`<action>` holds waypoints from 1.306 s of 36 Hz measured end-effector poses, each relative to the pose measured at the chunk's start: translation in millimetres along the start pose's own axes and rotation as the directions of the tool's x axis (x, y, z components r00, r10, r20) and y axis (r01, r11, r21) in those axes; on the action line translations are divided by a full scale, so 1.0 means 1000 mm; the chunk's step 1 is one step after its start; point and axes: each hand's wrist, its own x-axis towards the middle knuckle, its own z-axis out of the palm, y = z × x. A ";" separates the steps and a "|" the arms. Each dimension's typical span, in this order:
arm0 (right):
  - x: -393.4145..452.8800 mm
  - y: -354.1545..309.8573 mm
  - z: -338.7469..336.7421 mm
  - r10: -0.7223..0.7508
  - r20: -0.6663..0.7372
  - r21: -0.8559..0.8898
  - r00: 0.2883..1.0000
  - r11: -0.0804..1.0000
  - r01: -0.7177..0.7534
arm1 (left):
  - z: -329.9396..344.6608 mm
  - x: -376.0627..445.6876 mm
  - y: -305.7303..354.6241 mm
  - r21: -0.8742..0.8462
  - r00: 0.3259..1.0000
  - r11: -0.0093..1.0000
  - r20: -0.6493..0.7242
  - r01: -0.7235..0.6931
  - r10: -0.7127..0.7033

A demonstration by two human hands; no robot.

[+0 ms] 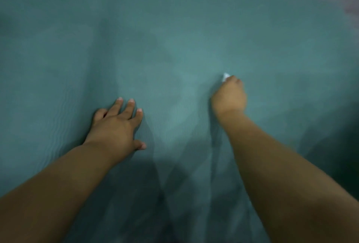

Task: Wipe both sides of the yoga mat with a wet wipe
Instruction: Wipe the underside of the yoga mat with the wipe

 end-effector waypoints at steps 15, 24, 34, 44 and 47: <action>0.030 -0.009 -0.017 -0.097 0.006 -0.016 0.995 0.995 0.097 | -0.002 -0.001 -0.005 -0.013 0.999 0.999 -0.006 -0.049 0.049; -0.093 -0.082 0.016 -0.868 0.129 0.205 0.479 0.496 0.844 | -0.041 0.004 -0.038 0.307 0.997 0.950 -0.072 0.045 -0.024; 0.022 -0.061 0.001 -0.193 0.047 0.033 0.980 0.981 0.191 | -0.022 0.014 -0.045 0.248 0.998 0.967 -0.013 0.057 -0.056; -0.072 -0.082 0.023 -0.936 0.062 0.169 0.346 0.351 0.921 | -0.017 -0.001 -0.074 0.248 0.963 0.967 -0.241 -0.057 0.119; -0.012 -0.075 0.020 -0.806 0.018 0.068 0.592 0.591 0.803 | -0.014 -0.001 -0.081 0.194 0.960 0.979 -0.256 -0.065 0.115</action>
